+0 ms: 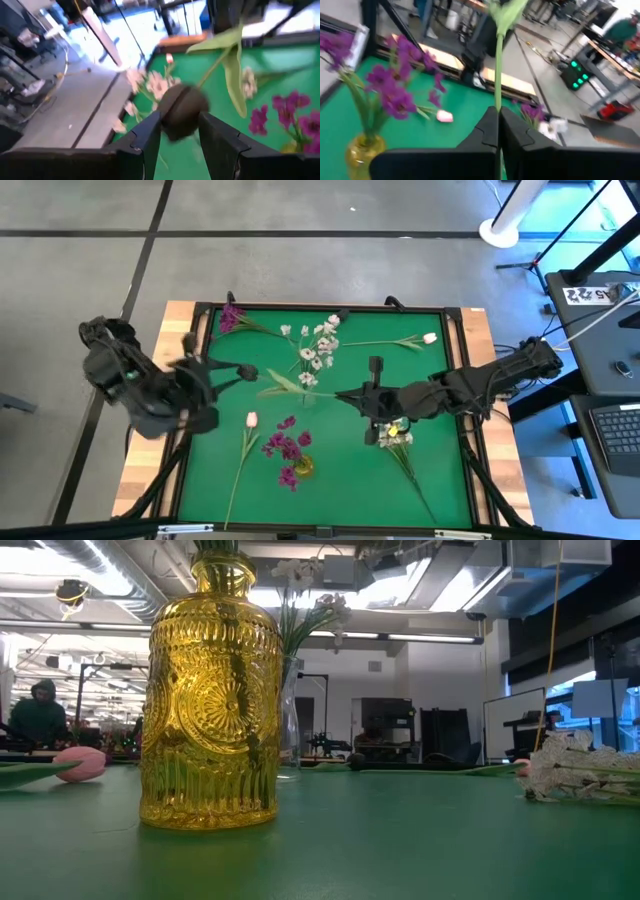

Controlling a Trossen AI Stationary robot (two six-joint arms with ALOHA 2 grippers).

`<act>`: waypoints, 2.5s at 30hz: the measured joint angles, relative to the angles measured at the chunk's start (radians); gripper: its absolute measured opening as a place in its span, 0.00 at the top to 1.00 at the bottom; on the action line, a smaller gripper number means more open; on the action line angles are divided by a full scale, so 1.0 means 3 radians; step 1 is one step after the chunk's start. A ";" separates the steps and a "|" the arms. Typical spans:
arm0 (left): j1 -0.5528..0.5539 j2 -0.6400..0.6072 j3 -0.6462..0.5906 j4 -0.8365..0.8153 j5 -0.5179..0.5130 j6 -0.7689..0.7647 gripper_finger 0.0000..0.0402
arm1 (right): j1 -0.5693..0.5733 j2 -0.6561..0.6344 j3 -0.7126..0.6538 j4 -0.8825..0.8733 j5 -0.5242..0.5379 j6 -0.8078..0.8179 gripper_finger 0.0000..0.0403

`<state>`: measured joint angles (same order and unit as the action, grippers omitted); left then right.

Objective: Sort flowers into vase by color
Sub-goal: Put the bottom black flower into the yellow vase

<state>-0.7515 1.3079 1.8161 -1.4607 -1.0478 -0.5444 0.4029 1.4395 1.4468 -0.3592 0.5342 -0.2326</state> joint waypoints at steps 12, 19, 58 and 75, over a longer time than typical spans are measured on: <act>-0.0006 -0.0233 0.0000 0.0270 -0.0002 -0.0154 0.68 | -0.0183 -0.0024 -0.0472 0.0127 0.0077 0.0357 1.00; -0.0024 -0.0304 -0.0358 -0.0082 -0.0214 -0.0656 0.68 | -0.0190 -0.0275 -0.0849 0.0675 -0.0011 0.0323 1.00; 0.0581 -0.1713 -0.4618 0.5576 0.1400 0.1327 0.77 | -0.0142 0.1108 -0.2391 0.6414 -0.1545 0.0425 1.00; 0.0635 -0.1699 -0.4748 0.5603 0.1419 0.0999 0.78 | -0.0141 0.1948 -0.1640 0.6428 -0.1671 0.0699 1.00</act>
<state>-0.5610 0.7982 0.3916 0.2202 -0.6220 -0.2447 0.3607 2.0240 0.9549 1.5693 0.0330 -0.0229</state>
